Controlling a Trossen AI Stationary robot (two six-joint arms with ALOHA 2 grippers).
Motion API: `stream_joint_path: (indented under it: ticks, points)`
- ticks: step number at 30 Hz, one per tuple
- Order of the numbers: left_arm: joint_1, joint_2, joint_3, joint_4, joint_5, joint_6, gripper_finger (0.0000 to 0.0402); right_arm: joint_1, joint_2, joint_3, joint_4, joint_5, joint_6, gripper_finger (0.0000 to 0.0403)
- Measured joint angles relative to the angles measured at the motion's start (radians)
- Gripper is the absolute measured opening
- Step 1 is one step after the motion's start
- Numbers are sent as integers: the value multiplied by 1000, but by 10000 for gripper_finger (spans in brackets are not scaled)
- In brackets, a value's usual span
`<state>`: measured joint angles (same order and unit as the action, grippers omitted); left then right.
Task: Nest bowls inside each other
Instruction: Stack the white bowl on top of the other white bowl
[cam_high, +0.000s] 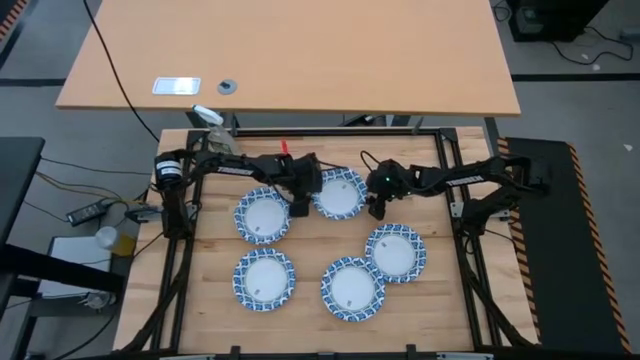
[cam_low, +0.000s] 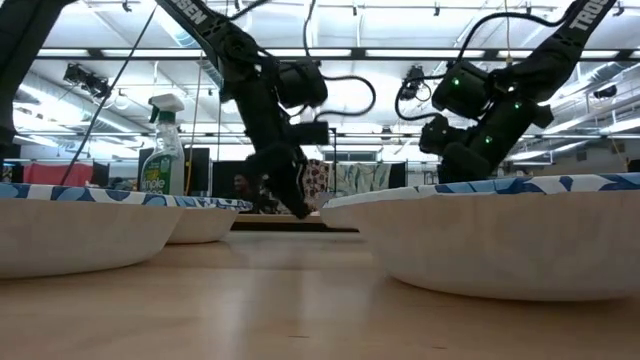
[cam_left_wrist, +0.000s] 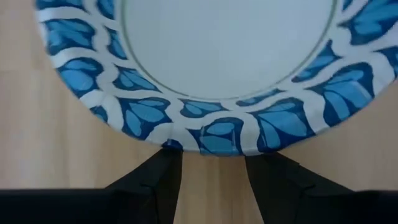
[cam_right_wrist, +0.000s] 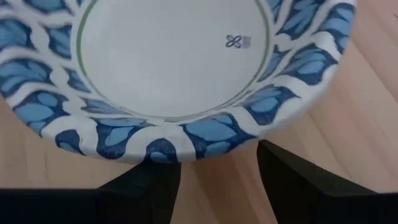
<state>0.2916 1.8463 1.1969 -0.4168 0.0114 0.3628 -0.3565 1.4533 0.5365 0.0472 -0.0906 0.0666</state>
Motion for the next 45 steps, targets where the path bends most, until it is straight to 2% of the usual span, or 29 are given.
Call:
stream_joint_path:
  ticks: [6, 12, 20, 27, 36, 45]
  points:
    - [14, -70, 2, -61, -2, -3, 178, 22, 0, 0, 52, 23, 11, 217]
    - [-4, -87, 1, -204, -2, -18, 178, 83, 0, 0, 210, 24, 55, 217]
    - [-38, -128, -7, -272, -4, -61, 178, 181, 0, 0, 296, 99, 83, 217]
    - [-71, -207, -14, -285, -52, -112, 178, 213, 1, 0, 339, 125, 84, 216]
    - [-122, -213, -14, -382, -122, -196, 178, 220, 4, 0, 432, 108, 38, 216]
    - [-151, -245, -16, -448, -207, -237, 178, 220, 197, 138, 406, 60, -40, 216]
